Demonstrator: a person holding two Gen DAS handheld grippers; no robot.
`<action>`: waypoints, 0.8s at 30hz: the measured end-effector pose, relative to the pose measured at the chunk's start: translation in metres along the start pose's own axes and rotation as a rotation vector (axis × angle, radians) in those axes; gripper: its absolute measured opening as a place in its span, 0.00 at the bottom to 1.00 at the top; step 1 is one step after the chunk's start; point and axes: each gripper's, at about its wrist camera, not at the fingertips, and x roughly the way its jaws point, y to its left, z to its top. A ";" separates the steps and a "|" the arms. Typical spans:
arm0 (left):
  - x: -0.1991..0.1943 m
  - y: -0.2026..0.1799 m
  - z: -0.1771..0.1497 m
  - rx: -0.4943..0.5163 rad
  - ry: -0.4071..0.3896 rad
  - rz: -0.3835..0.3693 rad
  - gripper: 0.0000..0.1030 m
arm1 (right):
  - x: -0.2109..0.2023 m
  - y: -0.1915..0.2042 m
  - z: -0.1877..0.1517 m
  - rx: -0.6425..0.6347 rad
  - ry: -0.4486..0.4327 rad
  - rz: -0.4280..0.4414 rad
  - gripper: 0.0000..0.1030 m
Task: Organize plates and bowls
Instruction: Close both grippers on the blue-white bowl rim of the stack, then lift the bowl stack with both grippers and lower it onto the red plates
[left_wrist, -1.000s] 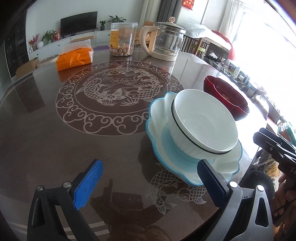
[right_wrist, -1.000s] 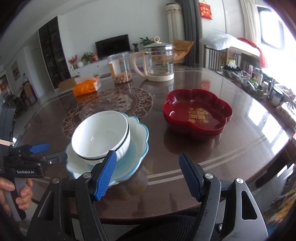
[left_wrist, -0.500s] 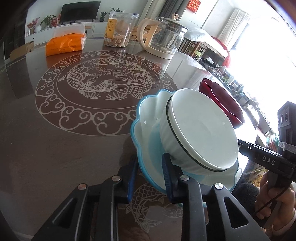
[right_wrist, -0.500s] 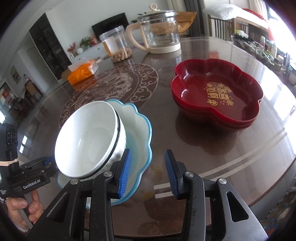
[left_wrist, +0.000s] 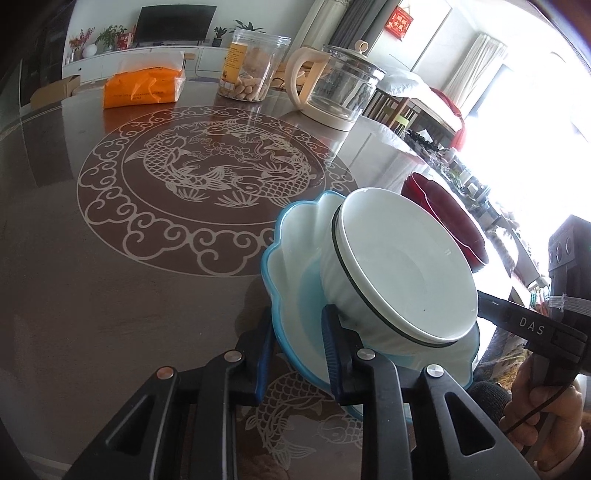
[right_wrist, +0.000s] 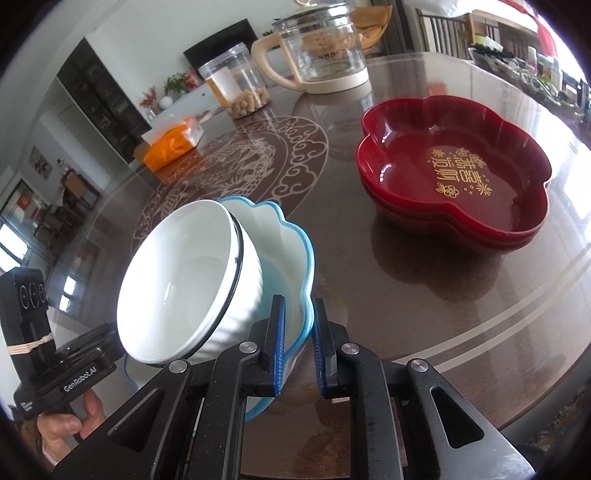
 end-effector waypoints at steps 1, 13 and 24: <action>-0.001 -0.001 0.000 0.003 -0.003 0.001 0.24 | 0.000 0.000 0.001 -0.003 -0.003 -0.001 0.15; -0.012 -0.022 0.025 0.026 -0.060 -0.016 0.23 | -0.017 -0.005 0.017 -0.006 -0.073 0.005 0.15; 0.001 -0.082 0.090 0.119 -0.111 -0.064 0.23 | -0.056 -0.028 0.064 0.009 -0.186 -0.039 0.15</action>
